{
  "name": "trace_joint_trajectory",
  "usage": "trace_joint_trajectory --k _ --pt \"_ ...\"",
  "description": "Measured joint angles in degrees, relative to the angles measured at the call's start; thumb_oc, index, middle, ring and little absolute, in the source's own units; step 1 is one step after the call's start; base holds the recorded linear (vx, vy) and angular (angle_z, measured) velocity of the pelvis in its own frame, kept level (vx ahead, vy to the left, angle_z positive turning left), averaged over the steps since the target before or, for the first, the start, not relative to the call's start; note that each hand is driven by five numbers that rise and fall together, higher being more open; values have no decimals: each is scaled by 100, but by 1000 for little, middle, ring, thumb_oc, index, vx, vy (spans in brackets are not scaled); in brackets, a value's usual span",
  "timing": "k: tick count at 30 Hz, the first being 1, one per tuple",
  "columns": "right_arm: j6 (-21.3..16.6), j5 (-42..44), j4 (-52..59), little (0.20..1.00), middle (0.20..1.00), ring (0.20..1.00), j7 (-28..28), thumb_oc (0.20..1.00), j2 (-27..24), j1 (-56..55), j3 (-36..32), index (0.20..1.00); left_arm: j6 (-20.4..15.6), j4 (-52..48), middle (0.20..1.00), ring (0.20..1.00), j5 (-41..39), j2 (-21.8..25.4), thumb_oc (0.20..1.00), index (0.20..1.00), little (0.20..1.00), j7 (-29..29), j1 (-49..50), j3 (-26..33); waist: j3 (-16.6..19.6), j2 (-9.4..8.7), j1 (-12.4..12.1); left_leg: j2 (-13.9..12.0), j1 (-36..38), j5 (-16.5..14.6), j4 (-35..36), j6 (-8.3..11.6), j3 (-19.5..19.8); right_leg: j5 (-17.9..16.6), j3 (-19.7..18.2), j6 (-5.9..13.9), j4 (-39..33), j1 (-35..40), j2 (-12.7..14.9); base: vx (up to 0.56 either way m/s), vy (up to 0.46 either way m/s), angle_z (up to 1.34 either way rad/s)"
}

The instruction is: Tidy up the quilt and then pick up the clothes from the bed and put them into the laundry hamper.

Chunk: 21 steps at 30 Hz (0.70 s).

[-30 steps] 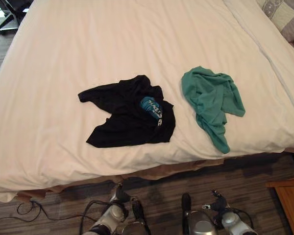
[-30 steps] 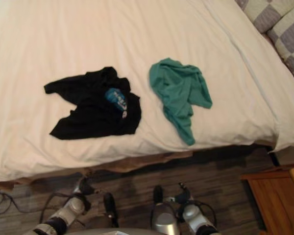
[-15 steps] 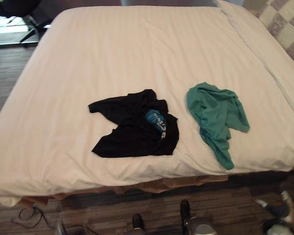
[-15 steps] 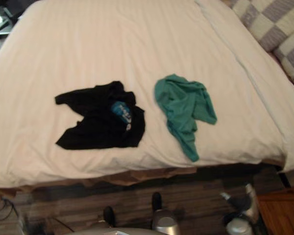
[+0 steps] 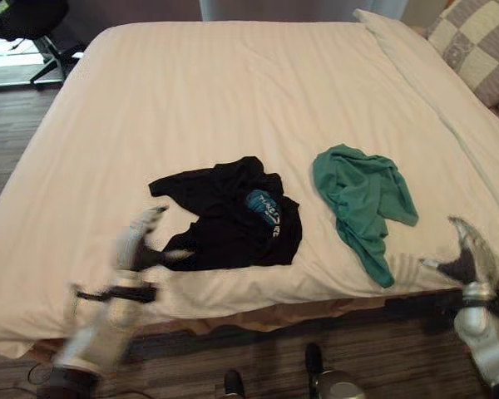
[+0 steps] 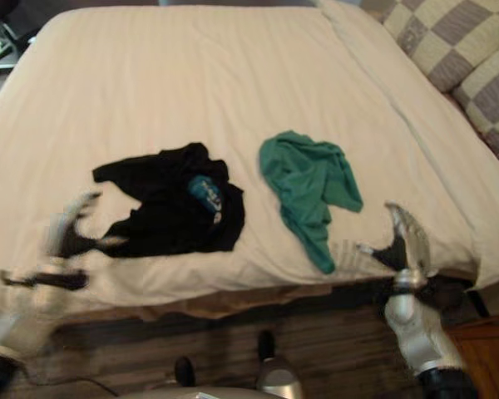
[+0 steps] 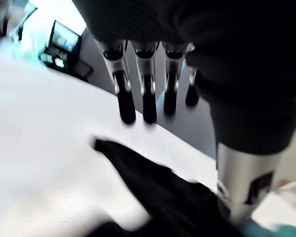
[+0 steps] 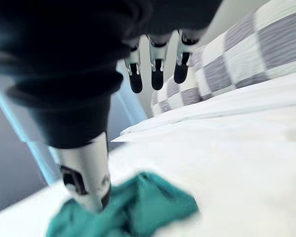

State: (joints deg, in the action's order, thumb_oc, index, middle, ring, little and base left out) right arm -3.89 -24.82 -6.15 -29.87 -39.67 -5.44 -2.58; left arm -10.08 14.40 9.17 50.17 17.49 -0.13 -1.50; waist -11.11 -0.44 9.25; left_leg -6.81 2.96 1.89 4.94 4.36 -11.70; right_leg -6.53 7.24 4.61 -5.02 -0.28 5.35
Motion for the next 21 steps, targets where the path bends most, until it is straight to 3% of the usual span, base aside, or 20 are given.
trace_joint_trajectory --k 1,5,6,10,17,18,19,20,21 --pt "11 2 62 1000 1000 1000 47 1000 -167 179 107 1000 -39 146 1000 1000 -194 130 1000 1000 1000 0 -202 104 25 88 8 15 18 2 -3 -4 -39 -5 -41 2 22 -6 7 -119 -9 1" --pt "-119 -2 117 1000 1000 1000 207 1000 -278 953 722 1000 -21 539 1000 1000 -142 8 1000 1000 1000 -207 -1220 -866 -32 219 -6 85 -283 41 12 -54 -253 -152 -297 65 -7 -446 59 -181 -15 -28" --pt "-188 -5 160 1000 1000 1000 241 1000 -270 1289 783 1000 18 450 1000 1000 -52 13 1000 1000 1000 -264 -1678 -1226 -246 167 16 126 -502 94 32 -87 -347 -212 -443 117 -8 -723 97 -126 -51 -41" --pt "-227 -7 322 1000 1000 1000 226 1000 -154 1440 708 1000 192 446 1000 1000 619 -32 1000 1000 1000 -262 -2753 -1612 -940 12 332 158 -924 219 30 -108 -509 -425 -570 85 -6 -1244 104 -85 -68 -24" --pt "-269 -12 629 1000 1000 1000 208 1000 -9 1542 845 1000 464 1180 1000 1000 1400 -257 1000 1000 1000 -92 -3741 -1859 -1511 159 559 136 -1105 242 9 -106 -870 -553 -805 29 25 -1590 51 -32 -39 -23" --pt "-274 -14 634 1000 1000 1000 199 1000 -20 1570 879 1000 521 1389 727 727 1488 -310 727 727 727 -87 -3844 -1962 -1512 157 594 134 -1112 240 12 -104 -893 -553 -816 29 23 -1614 47 14 -24 -7" --pt "-286 -18 657 1000 1000 1000 189 1000 -25 1592 883 1000 564 1645 576 576 1628 -359 576 576 576 -64 -3979 -2099 -1512 157 599 133 -1135 235 29 -98 -938 -553 -834 29 24 -1642 48 1 -29 -7" --pt "-287 -19 717 1000 1000 1000 184 1000 -25 1622 883 1000 593 1780 213 213 1694 -379 213 213 213 -69 -4057 -2168 -1512 159 608 134 -1175 231 34 -95 -947 -553 -841 29 23 -1687 49 16 -32 -4" --pt "-305 -22 750 1000 1000 1000 175 1000 -24 1643 884 1000 621 1815 200 200 1698 -393 200 200 200 -91 -4079 -2196 -1514 160 611 136 -1202 227 35 -94 -945 -553 -841 30 23 -1715 49 -20 -35 -2"
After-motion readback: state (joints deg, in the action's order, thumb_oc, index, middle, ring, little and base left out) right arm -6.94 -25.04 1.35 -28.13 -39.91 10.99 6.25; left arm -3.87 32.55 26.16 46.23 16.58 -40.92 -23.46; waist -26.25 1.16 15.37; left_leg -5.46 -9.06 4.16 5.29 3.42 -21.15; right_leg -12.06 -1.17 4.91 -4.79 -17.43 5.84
